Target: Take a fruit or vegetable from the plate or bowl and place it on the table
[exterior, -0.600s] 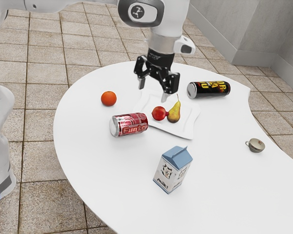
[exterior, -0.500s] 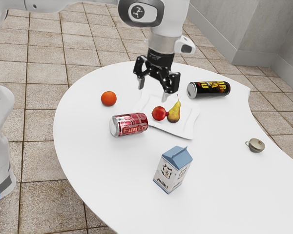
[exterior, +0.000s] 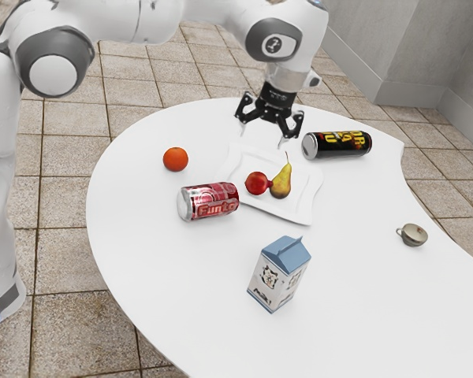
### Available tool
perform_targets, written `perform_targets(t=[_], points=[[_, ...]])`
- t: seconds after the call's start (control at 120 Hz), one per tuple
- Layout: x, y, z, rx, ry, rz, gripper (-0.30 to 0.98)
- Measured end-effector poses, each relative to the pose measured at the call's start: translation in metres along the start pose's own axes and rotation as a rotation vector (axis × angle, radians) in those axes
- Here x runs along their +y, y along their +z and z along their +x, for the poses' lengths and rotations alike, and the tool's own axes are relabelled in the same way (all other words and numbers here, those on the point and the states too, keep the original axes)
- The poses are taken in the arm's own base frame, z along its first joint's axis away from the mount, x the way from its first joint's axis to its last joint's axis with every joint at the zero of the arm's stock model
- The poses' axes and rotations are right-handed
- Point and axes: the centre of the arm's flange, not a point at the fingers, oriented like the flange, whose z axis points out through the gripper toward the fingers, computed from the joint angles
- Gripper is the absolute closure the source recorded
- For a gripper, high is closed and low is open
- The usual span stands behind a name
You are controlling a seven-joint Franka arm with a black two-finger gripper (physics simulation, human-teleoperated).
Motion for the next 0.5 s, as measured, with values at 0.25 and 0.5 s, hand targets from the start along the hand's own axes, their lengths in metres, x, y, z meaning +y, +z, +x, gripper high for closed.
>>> perform_targets(t=[0.25,0.5], points=[[0.007,0.037,0.035,0.063,0.037,0.014,0.00],[0.014,0.063,0.060,0.097,0.156,-0.005,0.00]])
